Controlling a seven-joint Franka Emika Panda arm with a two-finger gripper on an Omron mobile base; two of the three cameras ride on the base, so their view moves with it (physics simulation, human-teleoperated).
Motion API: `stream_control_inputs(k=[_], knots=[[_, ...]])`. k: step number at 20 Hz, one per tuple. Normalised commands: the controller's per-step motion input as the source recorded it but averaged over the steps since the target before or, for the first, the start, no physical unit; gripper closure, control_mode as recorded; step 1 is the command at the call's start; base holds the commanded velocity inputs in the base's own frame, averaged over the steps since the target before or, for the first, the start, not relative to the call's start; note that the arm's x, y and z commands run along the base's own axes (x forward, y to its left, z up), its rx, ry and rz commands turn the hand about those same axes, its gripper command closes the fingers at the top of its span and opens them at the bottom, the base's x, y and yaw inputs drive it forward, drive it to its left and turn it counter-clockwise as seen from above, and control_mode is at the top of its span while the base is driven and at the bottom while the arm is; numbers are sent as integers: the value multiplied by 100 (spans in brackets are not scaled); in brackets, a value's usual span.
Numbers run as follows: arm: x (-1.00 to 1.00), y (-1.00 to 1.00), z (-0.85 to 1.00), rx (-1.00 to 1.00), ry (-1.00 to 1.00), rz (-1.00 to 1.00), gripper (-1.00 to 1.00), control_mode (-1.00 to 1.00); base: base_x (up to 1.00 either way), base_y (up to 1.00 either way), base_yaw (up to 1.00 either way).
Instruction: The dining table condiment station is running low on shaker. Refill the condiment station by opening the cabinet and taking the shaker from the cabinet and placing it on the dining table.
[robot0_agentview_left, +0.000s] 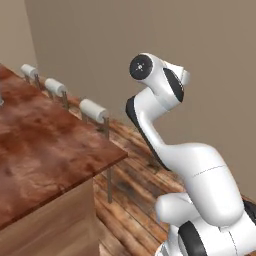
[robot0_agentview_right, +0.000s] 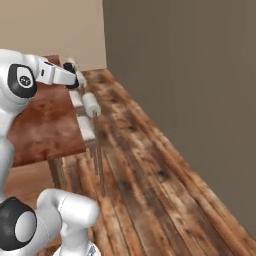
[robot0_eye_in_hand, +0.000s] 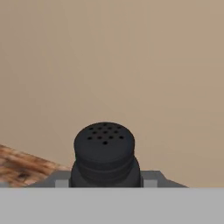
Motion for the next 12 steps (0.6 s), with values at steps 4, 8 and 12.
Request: stream_control_inputs(k=[4,8,12], knots=[[0,0,0,0,0,0,100,100,67,-100,24],[0,0,0,0,0,0,100,100,73,-100,26],[0,0,0,0,0,0,100,100,80,-100,28]])
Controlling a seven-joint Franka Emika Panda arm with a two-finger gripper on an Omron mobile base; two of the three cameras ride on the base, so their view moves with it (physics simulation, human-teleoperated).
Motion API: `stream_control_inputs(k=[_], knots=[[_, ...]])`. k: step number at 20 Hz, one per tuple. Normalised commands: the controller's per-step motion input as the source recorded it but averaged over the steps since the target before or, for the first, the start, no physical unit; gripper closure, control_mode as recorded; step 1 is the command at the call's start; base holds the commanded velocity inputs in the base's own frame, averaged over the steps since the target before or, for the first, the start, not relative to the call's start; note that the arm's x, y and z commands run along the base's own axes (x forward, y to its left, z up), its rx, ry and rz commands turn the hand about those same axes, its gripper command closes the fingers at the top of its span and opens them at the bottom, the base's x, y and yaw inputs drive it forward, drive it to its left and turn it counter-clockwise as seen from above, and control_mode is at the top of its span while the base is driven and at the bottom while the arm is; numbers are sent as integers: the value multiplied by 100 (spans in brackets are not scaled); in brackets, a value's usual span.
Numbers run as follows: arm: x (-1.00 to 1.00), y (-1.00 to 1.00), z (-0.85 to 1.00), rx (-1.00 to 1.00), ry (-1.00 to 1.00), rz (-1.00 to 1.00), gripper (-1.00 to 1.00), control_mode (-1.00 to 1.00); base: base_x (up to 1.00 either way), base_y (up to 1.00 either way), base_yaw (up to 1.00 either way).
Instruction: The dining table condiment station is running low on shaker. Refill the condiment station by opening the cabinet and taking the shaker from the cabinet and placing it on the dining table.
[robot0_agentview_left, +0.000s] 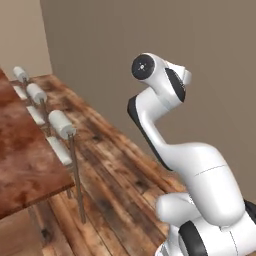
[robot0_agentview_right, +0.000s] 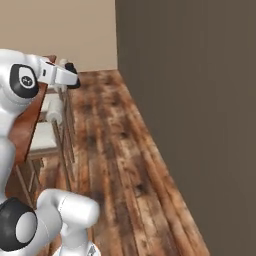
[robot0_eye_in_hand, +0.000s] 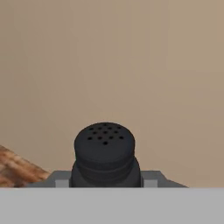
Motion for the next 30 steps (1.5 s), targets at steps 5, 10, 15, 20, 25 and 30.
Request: stream_control_inputs(k=[5,10,15,20,25,30], knots=[[0,0,0,0,0,0,100,100,96,-94,37],[0,0,0,0,0,0,100,100,100,-69,42],[0,0,0,0,0,0,100,100,100,-69,46],[0,0,0,0,0,0,100,100,100,-59,44],[0,0,0,0,0,0,100,100,100,-52,43],[0,0,0,0,0,0,100,100,100,-53,43]])
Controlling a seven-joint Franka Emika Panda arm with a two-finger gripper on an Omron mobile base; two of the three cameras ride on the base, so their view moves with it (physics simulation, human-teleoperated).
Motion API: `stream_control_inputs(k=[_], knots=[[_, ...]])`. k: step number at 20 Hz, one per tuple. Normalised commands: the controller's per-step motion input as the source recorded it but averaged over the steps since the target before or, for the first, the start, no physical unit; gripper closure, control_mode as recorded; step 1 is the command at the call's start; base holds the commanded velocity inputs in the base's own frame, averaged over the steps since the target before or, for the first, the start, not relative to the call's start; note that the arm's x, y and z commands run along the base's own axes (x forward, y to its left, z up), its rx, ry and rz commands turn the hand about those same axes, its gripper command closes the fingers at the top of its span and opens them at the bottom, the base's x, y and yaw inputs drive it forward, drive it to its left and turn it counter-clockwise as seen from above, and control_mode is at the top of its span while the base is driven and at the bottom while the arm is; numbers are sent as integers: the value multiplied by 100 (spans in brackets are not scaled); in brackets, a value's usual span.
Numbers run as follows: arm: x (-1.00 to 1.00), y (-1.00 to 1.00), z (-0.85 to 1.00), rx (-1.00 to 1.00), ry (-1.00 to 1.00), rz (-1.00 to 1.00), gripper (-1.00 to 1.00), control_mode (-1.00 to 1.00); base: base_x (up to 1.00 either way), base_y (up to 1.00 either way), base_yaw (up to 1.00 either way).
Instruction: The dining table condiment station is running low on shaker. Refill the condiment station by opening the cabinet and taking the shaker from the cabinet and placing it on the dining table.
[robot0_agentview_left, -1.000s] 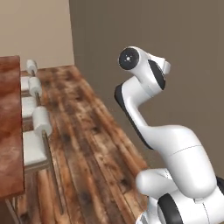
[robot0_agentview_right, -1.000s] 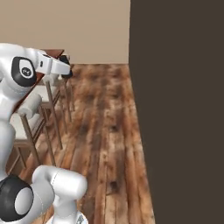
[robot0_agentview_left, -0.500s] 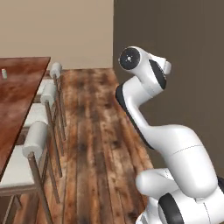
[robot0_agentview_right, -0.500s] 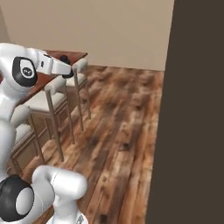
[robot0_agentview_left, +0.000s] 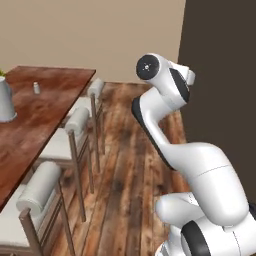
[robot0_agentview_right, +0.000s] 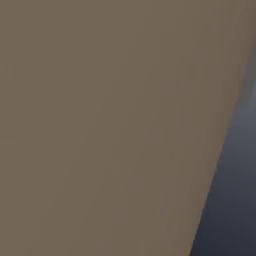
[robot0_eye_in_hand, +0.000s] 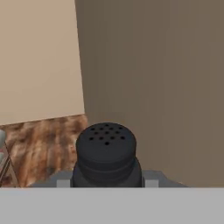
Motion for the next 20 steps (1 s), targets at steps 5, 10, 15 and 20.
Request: stream_control_inputs(k=[5,10,15,20], knots=[[0,0,0,0,0,0,100,100,100,-60,44],[0,0,0,0,0,0,100,100,100,-62,44],[0,0,0,0,0,0,100,100,100,-71,46],[0,0,0,0,0,0,100,100,100,-75,46]])
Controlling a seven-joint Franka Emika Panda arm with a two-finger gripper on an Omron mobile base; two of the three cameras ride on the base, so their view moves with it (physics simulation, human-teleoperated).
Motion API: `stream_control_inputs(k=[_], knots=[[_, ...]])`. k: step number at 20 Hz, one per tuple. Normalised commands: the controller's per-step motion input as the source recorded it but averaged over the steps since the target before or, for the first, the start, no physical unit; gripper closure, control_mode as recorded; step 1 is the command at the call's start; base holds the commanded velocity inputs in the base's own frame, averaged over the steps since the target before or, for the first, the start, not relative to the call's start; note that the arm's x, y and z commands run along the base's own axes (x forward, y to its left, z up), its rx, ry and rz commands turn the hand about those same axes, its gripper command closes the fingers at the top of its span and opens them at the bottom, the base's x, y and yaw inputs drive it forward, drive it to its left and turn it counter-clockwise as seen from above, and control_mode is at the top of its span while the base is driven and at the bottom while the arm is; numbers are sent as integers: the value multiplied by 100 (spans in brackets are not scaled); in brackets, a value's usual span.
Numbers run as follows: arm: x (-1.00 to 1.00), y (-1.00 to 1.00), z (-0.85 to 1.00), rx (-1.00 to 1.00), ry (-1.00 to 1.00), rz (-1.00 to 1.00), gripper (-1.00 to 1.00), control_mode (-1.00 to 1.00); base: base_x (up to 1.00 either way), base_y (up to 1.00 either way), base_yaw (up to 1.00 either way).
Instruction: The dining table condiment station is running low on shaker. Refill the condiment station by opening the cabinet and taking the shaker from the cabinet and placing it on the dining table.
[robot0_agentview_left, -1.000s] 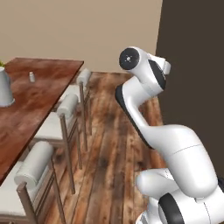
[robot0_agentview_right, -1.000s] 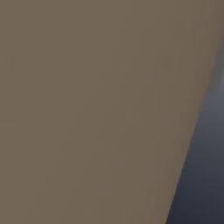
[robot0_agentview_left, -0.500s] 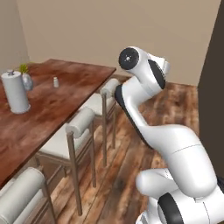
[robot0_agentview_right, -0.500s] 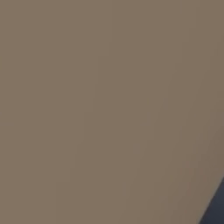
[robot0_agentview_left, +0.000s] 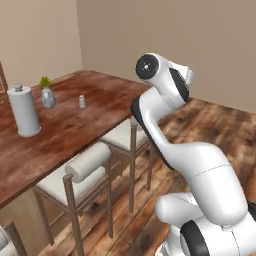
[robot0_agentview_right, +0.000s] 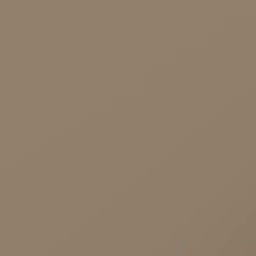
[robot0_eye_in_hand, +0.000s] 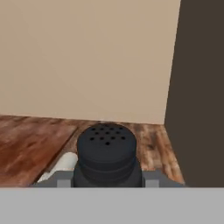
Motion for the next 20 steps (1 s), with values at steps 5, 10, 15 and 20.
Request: stream_control_inputs(k=[5,10,15,20], knots=[[0,0,0,0,0,0,100,100,100,-82,45],[0,0,0,0,0,0,100,100,100,-79,45],[0,0,0,0,0,0,100,100,100,-78,44],[0,0,0,0,0,0,100,100,100,-61,41]])
